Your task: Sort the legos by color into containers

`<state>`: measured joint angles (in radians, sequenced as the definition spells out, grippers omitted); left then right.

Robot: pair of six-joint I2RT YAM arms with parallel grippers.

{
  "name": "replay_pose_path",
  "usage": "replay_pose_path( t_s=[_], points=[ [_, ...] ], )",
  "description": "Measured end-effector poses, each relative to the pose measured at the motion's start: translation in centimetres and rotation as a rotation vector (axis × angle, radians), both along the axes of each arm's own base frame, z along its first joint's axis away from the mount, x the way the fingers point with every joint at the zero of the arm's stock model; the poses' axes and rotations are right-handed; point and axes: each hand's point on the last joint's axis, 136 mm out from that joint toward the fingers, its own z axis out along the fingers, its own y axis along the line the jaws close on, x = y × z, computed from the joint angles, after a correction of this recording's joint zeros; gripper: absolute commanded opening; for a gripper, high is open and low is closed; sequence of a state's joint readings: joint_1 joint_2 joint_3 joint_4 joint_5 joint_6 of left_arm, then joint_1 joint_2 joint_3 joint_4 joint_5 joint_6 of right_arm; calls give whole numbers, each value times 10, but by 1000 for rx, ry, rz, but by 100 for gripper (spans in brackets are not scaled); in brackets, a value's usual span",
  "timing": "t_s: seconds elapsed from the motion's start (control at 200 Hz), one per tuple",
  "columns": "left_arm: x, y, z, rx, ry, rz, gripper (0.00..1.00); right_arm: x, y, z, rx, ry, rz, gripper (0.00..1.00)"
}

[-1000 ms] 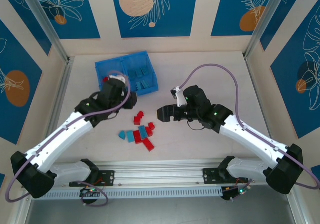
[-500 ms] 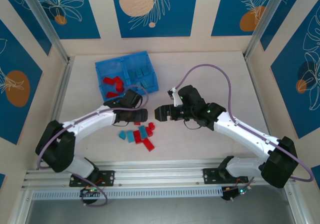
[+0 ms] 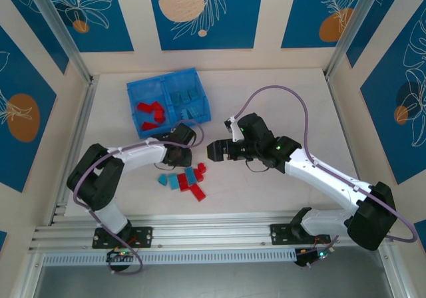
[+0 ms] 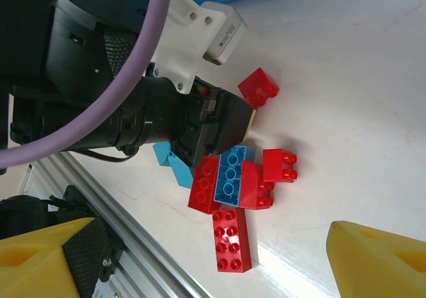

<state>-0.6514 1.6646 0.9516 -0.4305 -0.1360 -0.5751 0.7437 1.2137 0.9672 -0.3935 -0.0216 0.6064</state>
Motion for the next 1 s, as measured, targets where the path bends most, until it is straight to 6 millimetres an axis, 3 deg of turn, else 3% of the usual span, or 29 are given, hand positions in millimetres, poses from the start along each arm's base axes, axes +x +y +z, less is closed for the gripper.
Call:
replay_pose_path(
  t_s=[0.135, 0.215, 0.38, 0.445, 0.515, 0.615, 0.74, 0.885, 1.0],
  points=[
    [1, 4, 25, -7, -50, 7, 25, 0, 0, 0, 0, 0, 0, 88],
    [6, 10, 57, -9, -126, 15, 27, 0, 0, 0, 1, 0, 1, 87],
    [33, 31, 143, 19, -378, 70, 29, 0, 0, 2, 5, -5, 1, 87],
    [46, 44, 166, 48, -447, 106, 28, 0, 0, 2, 5, -5, 1, 87],
    [65, 65, 177, 88, -486, 162, 28, -1, 0, 2, 7, -4, 2, 87],
    [97, 94, 175, 144, -490, 249, 28, -1, 0, 3, 9, -5, 2, 87],
    [143, 122, 154, 205, -448, 325, 28, -4, -3, 11, 21, -17, 0, 87],
    [196, 139, 123, 216, -387, 370, 31, -10, -10, 20, 38, -41, -6, 87],
    [221, 146, 100, 176, -331, 391, 40, -13, -16, 21, 31, -42, -14, 87]
  ],
)
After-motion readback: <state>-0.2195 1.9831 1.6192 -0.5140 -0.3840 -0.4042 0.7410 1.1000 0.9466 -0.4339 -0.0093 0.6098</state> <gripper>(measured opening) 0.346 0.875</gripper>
